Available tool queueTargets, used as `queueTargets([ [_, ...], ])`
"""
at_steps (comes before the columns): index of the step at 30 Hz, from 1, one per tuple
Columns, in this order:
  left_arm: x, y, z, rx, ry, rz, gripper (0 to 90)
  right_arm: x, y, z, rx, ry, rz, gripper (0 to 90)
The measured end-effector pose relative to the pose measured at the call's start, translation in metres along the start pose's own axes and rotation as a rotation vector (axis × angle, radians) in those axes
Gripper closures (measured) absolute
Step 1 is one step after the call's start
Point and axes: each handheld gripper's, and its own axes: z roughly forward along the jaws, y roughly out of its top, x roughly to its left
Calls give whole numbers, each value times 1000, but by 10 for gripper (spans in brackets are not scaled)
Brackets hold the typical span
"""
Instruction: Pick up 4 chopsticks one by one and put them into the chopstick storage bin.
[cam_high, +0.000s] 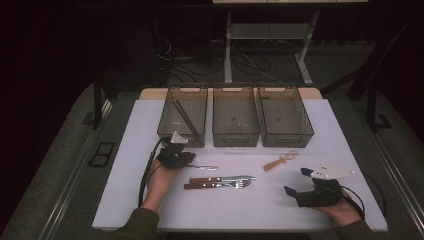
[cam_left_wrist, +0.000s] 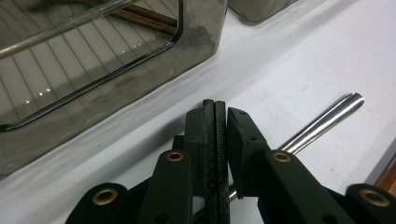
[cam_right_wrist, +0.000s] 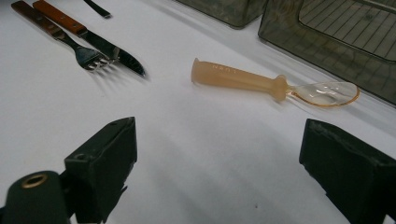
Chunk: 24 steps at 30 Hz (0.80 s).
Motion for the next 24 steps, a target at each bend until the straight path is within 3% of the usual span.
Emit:
queueTargets([
  [7,1,-1,0,-8,-8,2,765,0,0,0,0,1,0,114],
  [11,1,1,-6,-45,-5,22,668,0,0,0,-1,2,-1,114],
  [12,0,1,-8,-70,-13,7,648,0,0,0,-1,2,-1,114],
  [15,1,0,-17,-106,-44,26,597,0,0,-1,-3,4,2,114],
  [24,4,-18,-48,-160,-121,37,453,0,0,-1,-11,6,0,114],
])
